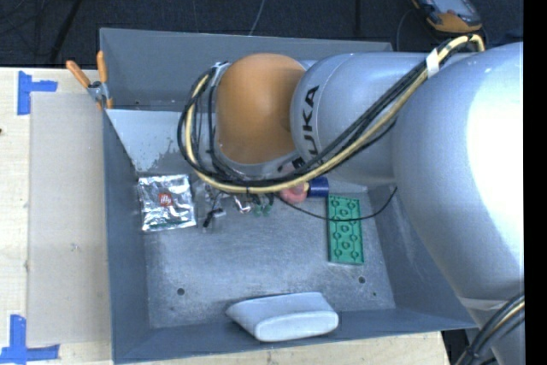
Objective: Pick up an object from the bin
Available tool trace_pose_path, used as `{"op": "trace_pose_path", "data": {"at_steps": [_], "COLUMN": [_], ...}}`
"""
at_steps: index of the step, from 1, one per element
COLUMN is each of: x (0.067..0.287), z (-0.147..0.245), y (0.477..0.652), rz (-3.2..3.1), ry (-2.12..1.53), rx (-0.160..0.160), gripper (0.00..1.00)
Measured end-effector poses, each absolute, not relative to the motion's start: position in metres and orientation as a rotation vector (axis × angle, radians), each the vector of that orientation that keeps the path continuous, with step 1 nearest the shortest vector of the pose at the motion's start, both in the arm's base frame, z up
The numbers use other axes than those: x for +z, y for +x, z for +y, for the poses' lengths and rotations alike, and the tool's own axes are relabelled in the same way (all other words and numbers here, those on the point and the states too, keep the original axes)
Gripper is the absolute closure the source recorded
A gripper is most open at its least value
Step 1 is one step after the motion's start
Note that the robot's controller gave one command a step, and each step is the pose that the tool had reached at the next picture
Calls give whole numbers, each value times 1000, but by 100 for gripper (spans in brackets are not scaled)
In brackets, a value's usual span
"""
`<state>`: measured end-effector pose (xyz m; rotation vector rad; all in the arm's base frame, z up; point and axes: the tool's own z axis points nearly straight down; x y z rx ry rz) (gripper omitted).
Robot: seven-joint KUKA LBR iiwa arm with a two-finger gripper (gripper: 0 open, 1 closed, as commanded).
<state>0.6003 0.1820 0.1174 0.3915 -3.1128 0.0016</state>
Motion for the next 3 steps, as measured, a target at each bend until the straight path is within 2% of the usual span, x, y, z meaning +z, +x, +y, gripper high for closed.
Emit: {"op": "trace_pose_path", "data": {"at_steps": [1, 2, 3], "x": [120, 113, 67], "z": [182, 193, 222], "y": [601, 591, 619], "rz": [-3116, -3111, -3108], "ry": [389, 428, 471], "rx": [0, -1, -2], "gripper": [0, 0, 0]}}
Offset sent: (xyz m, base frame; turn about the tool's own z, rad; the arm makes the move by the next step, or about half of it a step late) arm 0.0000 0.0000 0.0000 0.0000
